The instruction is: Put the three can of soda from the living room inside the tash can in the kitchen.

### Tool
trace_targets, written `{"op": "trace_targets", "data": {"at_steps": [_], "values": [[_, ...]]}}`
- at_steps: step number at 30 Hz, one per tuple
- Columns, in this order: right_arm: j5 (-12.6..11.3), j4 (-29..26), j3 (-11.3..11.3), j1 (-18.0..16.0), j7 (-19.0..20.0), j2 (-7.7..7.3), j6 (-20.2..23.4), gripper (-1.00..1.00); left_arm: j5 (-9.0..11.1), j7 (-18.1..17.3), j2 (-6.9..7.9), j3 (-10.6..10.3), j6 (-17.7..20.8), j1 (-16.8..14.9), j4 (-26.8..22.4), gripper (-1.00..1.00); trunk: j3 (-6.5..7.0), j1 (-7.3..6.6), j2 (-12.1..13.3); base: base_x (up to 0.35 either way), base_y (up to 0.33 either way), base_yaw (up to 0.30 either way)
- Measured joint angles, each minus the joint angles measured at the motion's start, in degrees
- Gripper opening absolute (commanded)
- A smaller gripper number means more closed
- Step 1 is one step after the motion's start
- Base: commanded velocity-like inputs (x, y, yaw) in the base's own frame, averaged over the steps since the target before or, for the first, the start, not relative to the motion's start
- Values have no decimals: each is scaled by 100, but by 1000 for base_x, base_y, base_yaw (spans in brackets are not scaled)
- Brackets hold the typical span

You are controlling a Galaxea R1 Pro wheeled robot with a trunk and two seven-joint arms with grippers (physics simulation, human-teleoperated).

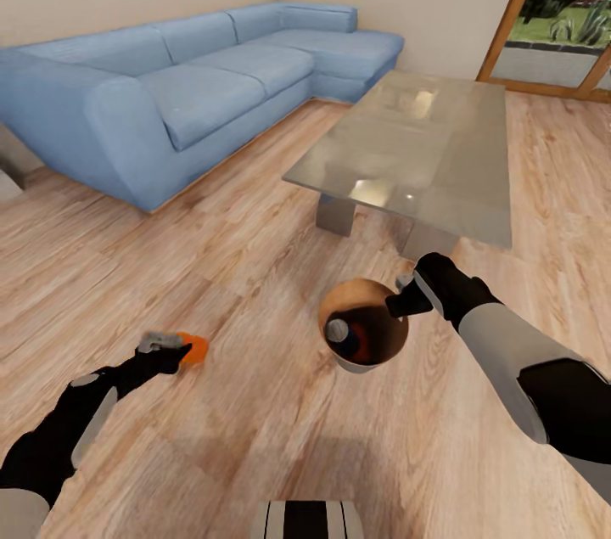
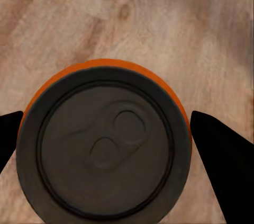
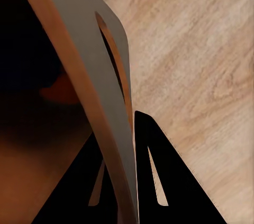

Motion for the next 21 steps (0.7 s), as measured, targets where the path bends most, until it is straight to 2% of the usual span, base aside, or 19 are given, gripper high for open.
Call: {"op": "trace_targets", "data": {"at_steps": [1, 2, 3, 4, 6, 8, 9, 11, 13, 14, 16, 19, 20, 21], "values": [[55, 0, 6, 61, 9, 36, -10, -100, 81, -71, 207, 126, 1581, -231, -536, -100, 21, -2, 2, 0, 0, 0], [14, 38, 25, 74, 11, 53, 2, -100, 121, -91, 245, 139, 1993, -923, -810, -100, 42, -3, 4, 0, 0, 0], [26, 10, 22, 82, -1, 80, -2, -100, 247, -167, 269, 148, 2475, -1656, -1228, -100, 67, -8, 4, 0, 0, 0], [47, 1, 13, 91, -3, 118, -7, -100, 203, -295, 291, 151, 3053, -2413, -1201, -100, 89, -11, 5, 0, 0, 0], [-2, 5, 18, 97, 1, 171, 0, -100, 154, -349, 297, 152, 3342, -2802, -1134, -100, 133, -15, 8, 0, 0, 0], [-44, 3, 14, 97, 1, 203, 4, -100, 188, -399, 289, 151, 3568, -3132, -1069, -100, 177, -21, 11, 0, 0, 0], [-15, 3, 20, 99, 1, 231, 2, -100, 188, -526, 277, 152, 3782, -3412, -994, -100, 199, -23, 12, 0, 0, 0], [13, 2, 24, 99, -3, 260, -1, -100, 206, -750, 251, 146, 3968, -3710, -897, -100, 244, -28, 15, 0, 0, 0], [58, 3, 34, 100, -4, 312, -6, -100, 293, -1296, 128, -10, 4184, -4257, -677, -100, 288, -34, 17, 0, 0, 0], [29, 1, 31, 100, -4, 324, -3, -100, 244, -1410, 64, -104, 4208, -4389, -610, -100, 310, -36, 19, 0, 0, 0], [-13, -3, 27, 100, -2, 357, 1, -100, 257, -1711, -278, -622, 4237, -4748, -332, -100, 354, -41, 22, 0, 0, 0], [-25, -6, 25, 100, -2, 372, 2, -100, 220, -1899, -620, -1117, 4237, -4891, -145, -100, 420, -48, 26, 0, 0, 0], [12, -8, 25, 100, -5, 380, -2, -100, 159, -2041, -808, -1458, 4237, -4942, -38, -100, 442, -50, 27, 0, 0, 0], [35, -9, 24, 100, -2, 383, -4, -100, 246, -2105, -913, -1642, 4237, -4963, 22, -100, 460, -72, 66, 0, 0, 0]]}}
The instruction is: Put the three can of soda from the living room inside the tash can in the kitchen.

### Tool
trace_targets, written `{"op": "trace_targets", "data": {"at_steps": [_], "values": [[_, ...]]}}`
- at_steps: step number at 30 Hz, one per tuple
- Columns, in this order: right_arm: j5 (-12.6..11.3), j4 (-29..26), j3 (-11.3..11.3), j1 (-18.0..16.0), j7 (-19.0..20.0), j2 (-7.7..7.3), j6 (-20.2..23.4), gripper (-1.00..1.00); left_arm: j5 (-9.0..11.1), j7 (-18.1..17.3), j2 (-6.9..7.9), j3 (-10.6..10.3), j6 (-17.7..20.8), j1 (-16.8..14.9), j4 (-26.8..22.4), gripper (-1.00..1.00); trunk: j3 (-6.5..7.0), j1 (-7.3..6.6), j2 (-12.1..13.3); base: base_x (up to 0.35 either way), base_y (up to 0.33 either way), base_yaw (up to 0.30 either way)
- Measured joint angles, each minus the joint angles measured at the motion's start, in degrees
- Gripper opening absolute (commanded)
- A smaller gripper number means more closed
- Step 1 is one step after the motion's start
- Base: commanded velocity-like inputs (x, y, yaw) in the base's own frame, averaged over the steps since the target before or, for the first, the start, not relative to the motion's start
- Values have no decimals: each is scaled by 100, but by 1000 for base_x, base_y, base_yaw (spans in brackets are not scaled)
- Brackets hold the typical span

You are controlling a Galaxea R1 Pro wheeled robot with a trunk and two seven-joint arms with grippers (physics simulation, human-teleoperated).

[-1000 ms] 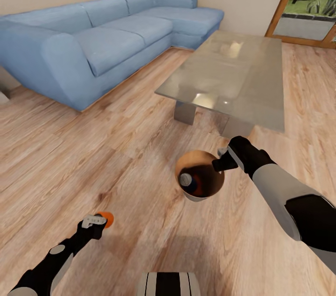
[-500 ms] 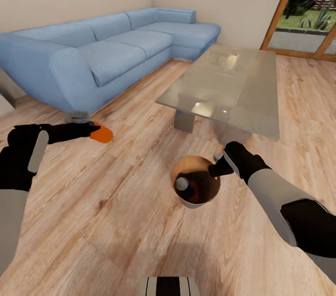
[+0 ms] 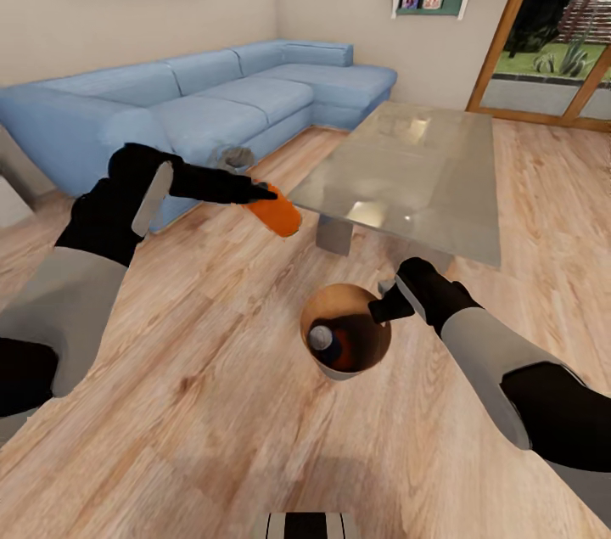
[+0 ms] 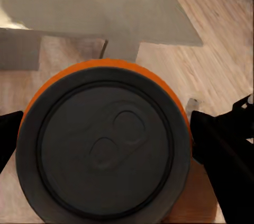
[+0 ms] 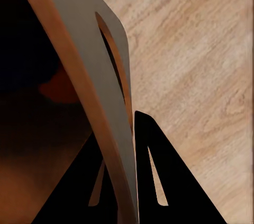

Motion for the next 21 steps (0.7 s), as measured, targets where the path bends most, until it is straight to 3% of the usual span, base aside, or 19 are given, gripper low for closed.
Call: {"op": "trace_targets", "data": {"at_steps": [1, 2, 3, 5, 6, 12, 15, 17, 21], "values": [[29, -2, -2, -3, 0, 15, -3, -100, -100, -98, -150, -293, 0, -26, 144, -100, 17, -21, 41, 0, 0, 0], [131, -8, 0, -6, 22, 75, -15, -100, -186, -201, -500, -652, -24, -54, 507, -100, 35, -42, 81, 0, 0, 0], [115, -9, -2, -10, 47, 112, -13, -100, -59, -239, -900, -812, 0, -64, 838, -100, 53, -65, 121, 0, 0, 0], [-125, -17, -30, -14, 71, 130, 12, -100, -141, -239, -1040, -890, 0, -70, 1031, -100, 90, -110, 201, 0, 0, 0], [-158, -23, -33, -15, 81, 158, 16, -100, -221, -239, -1213, -1030, 0, -72, 1192, -100, 90, -109, 202, 0, 0, 0], [127, -32, -14, -25, 92, 229, -16, -100, -315, -233, -1415, -1236, -99, -68, 1338, -100, 90, -110, 202, 0, 0, 0], [-47, -17, -30, -40, 137, 309, 3, -100, -330, -229, -1462, -1317, -150, -55, 1354, -100, 90, -110, 202, 0, 0, 0], [-145, -12, -37, -47, 151, 349, 14, -100, -340, -226, -1469, -1484, -201, -41, 1361, -100, 90, -110, 202, 0, 0, 0], [40, 3, -25, -63, 144, 376, -7, -100, -349, -213, -1477, -1777, -343, -22, 1366, -100, 90, -110, 202, 0, 0, 0]]}}
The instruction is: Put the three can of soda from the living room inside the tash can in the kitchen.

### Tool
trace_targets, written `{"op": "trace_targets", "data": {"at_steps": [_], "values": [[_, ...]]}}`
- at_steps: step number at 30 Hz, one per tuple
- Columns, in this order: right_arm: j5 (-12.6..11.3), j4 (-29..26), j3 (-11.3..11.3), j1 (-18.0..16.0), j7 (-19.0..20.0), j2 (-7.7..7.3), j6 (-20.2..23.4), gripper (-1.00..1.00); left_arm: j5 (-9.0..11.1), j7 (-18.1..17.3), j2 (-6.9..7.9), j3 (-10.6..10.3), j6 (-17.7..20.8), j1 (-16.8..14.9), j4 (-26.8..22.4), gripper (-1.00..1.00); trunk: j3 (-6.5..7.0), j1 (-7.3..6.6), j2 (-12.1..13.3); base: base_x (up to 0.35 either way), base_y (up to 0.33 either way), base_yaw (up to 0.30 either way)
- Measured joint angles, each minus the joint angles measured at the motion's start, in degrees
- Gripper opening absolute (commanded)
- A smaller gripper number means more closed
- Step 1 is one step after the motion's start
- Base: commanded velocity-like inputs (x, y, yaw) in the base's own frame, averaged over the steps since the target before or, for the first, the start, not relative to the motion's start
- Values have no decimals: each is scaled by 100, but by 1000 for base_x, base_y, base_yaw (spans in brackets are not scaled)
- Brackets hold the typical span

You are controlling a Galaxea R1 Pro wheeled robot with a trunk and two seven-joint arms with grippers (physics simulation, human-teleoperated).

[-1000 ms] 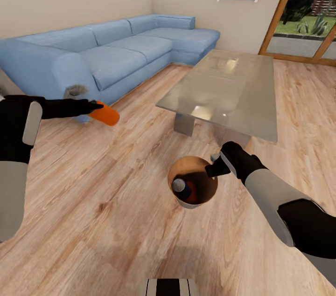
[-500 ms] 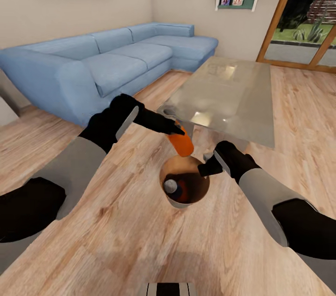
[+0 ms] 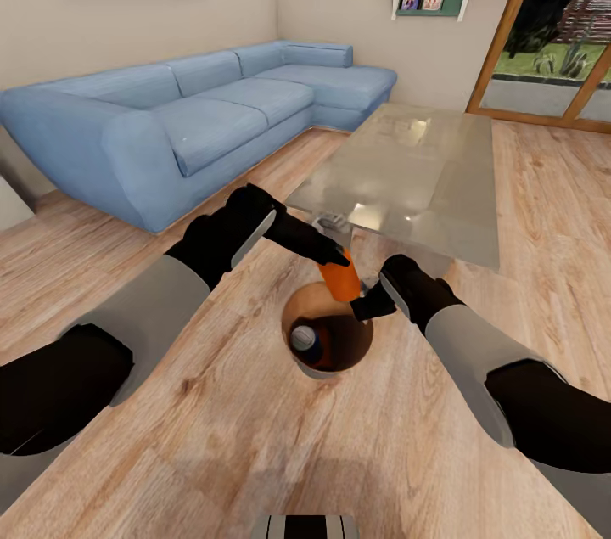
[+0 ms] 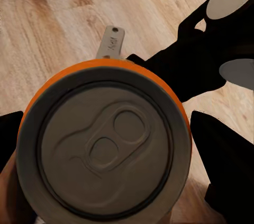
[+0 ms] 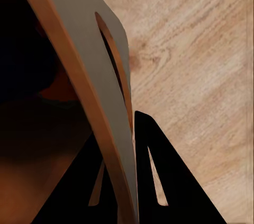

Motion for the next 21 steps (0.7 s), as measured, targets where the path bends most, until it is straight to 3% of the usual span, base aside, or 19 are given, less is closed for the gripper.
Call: {"op": "trace_targets", "data": {"at_steps": [7, 8, 11, 21], "values": [[-77, 10, -23, -12, 5, -2, 9, -100, 7, -10, 12, -127, -26, 11, -44, -100, 0, 0, 0, 0, 0, 0], [-55, 14, -27, -14, 5, -3, 7, -100, 5, -16, 19, -337, -21, 14, -63, -100, 0, 0, 0, 0, 0, 0], [-11, 16, -25, -15, 3, -3, 1, -100, 7, -23, 21, -498, -16, 15, -77, -100, 0, 0, 0, 0, 0, 0], [-15, 19, -32, -13, 5, -16, 3, -100, 15, -46, 72, -722, -6, 14, -128, -100, 0, 0, 0, 0, 0, 0]]}}
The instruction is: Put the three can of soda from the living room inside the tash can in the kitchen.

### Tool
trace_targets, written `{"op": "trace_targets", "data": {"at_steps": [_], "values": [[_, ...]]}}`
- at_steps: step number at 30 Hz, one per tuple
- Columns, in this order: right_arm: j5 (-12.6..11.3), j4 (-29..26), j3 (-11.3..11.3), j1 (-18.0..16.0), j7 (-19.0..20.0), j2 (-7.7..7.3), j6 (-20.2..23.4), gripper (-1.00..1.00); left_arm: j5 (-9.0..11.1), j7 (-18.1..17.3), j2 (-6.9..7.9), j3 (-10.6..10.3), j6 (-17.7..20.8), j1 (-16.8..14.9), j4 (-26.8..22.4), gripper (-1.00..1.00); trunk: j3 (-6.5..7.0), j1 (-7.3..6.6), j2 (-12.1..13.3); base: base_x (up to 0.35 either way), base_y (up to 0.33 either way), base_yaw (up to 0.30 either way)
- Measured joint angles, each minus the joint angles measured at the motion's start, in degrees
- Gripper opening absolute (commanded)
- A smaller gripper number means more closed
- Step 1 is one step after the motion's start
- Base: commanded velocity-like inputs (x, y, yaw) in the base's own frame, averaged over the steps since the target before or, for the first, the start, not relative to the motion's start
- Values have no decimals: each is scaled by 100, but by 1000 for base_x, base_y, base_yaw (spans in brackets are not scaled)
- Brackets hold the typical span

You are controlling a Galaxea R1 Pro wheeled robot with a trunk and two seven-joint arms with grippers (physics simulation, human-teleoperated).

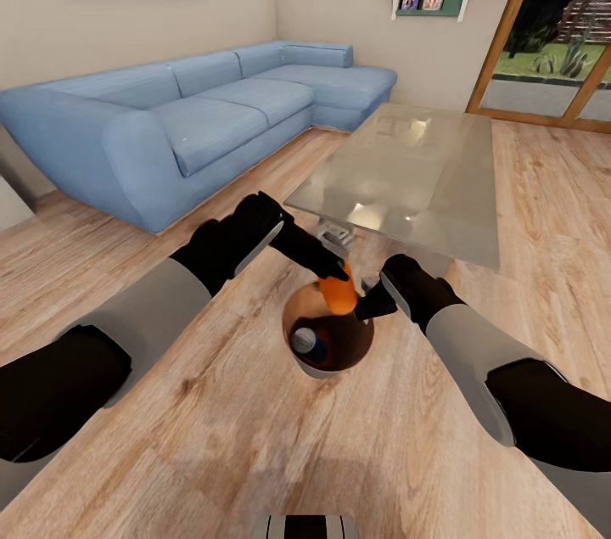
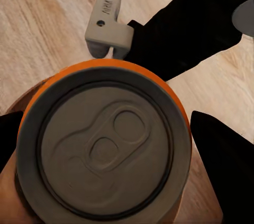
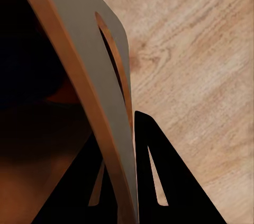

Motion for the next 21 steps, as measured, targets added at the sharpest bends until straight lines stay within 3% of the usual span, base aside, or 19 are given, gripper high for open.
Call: {"op": "trace_targets", "data": {"at_steps": [2, 5, 8, 14, 21], "values": [[55, 0, 4, 0, -5, 1, -7, -100, -6, 7, 2, -65, 0, 1, -1, -100, 0, 0, 0, 0, 0, 0], [123, 26, 17, 0, -9, -2, -14, -100, -26, 32, 6, -386, -2, 2, 1, -100, 0, 1, 0, 0, 0, 0], [-112, -5, -16, -1, 4, 2, 12, -100, -34, 47, 6, -500, -9, 7, 13, -100, 0, 0, 0, 0, 0, 0], [42, -7, -9, -7, -6, 11, -6, -100, -41, 254, -10, -634, -62, 164, 45, -100, 0, 1, 0, 0, 0, 0], [-36, -2, -13, -18, -2, 21, 3, -100, -38, 352, -39, -693, -253, 407, 63, -100, 0, 0, 0, 0, 0, 0]]}}
